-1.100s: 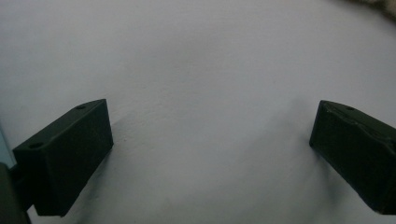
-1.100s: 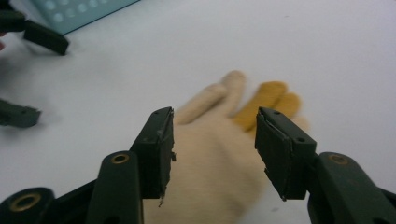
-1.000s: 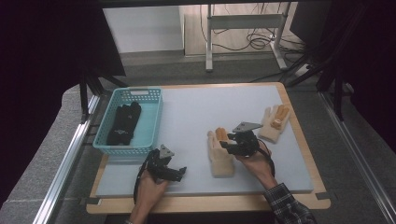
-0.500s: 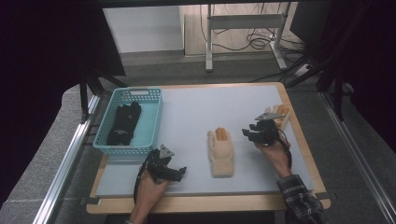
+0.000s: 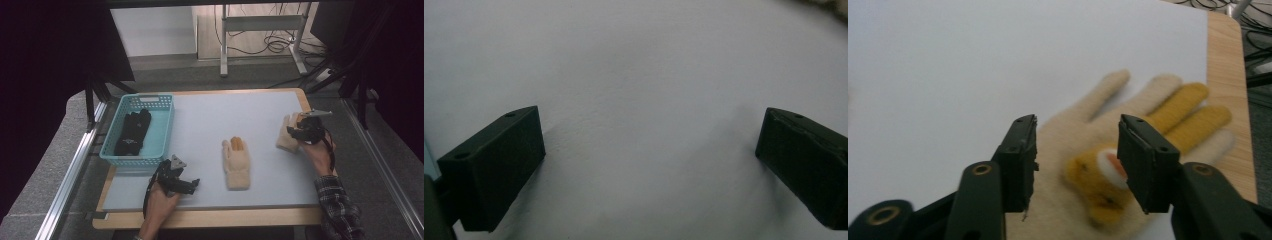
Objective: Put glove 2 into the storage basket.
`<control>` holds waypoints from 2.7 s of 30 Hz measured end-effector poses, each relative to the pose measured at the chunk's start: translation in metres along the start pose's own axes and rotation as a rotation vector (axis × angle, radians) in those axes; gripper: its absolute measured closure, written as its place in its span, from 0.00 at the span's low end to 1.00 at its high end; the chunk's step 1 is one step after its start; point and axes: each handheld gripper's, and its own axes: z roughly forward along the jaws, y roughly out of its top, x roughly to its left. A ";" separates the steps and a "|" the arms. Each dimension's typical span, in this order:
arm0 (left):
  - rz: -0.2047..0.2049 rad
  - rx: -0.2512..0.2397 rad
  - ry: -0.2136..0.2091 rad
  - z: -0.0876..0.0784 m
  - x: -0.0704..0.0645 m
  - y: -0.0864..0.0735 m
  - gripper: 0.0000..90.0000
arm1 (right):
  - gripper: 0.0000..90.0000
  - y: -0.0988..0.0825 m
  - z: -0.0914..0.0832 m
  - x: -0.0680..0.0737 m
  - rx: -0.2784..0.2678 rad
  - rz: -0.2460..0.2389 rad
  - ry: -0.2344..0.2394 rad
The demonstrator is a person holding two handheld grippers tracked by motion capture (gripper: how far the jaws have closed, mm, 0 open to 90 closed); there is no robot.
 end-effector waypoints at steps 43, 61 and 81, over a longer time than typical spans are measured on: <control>-0.001 -0.001 0.001 0.000 0.000 0.000 0.00 | 0.62 -0.010 -0.020 0.008 -0.043 0.007 0.032; 0.001 0.001 0.001 0.000 0.000 0.000 0.00 | 0.62 0.008 -0.056 0.079 -0.114 -0.122 0.285; 0.000 -0.003 0.002 0.000 0.000 0.000 0.00 | 0.62 0.004 -0.045 0.163 -0.084 -0.242 0.563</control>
